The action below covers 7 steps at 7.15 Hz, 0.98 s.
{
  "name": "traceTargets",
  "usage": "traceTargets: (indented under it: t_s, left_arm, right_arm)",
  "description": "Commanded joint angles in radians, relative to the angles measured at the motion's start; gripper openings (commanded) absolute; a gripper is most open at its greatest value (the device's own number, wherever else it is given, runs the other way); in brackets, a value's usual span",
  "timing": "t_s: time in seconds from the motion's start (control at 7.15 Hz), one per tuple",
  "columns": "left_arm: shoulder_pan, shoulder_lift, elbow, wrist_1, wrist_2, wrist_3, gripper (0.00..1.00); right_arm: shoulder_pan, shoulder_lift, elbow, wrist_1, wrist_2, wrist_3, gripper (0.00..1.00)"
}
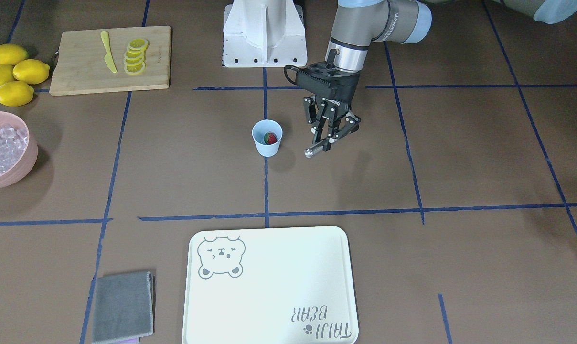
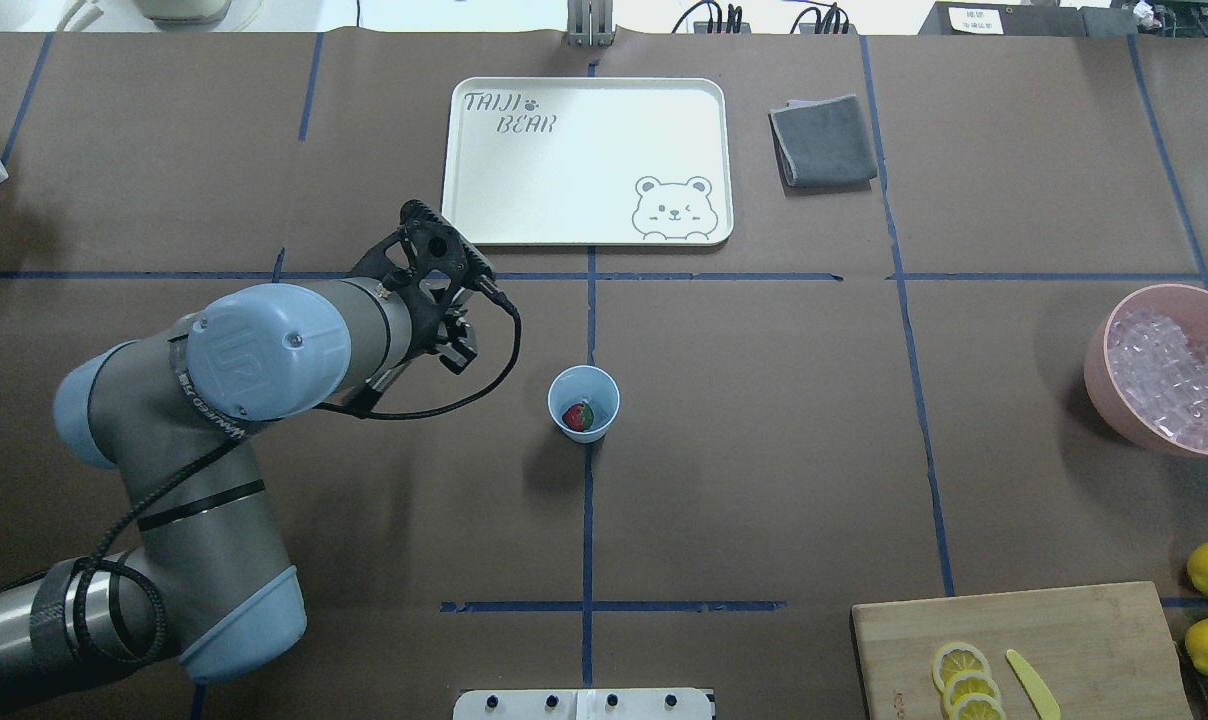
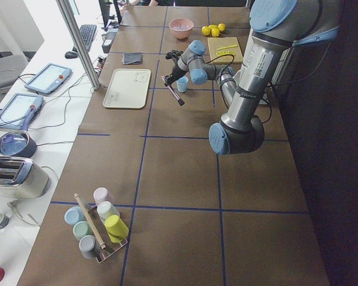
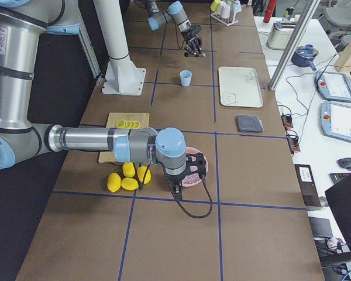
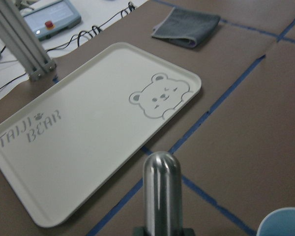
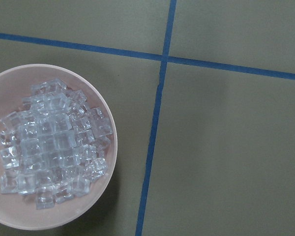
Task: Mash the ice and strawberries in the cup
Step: 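Lift the muddler out of the cup and carry it back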
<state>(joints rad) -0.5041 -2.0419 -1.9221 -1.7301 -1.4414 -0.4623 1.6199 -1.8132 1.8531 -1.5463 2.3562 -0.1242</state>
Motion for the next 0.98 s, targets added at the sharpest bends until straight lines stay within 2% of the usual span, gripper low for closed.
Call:
traceTargets:
  t_s: [0.0, 0.14, 0.56, 0.7, 0.84]
  left_arm:
    - [-0.104, 0.086, -0.067, 0.182, -0.087, -0.006, 0.01]
    - [-0.220, 0.147, -0.067, 0.188, -0.270, -0.006, 0.00]
    - [-0.461, 0.368, -0.071, 0.178, -0.454, -0.047, 0.03]
    - [-0.525, 0.400, -0.040, 0.175, -0.564, -0.064, 0.06]
    - [-0.536, 0.457, 0.010, 0.096, -0.614, -0.064, 0.06]
  right_arm:
    - [0.000, 0.000, 0.000, 0.000, 0.000, 0.000, 0.99]
    - [0.000, 0.000, 0.002, 0.000, 0.000, 0.000, 0.99]
    - [0.000, 0.000, 0.003, 0.002, 0.000, 0.000, 0.99]
    - [0.000, 0.000, 0.003, 0.002, 0.000, 0.000, 0.99]
    - [0.000, 0.000, 0.003, 0.002, 0.000, 0.000, 0.99]
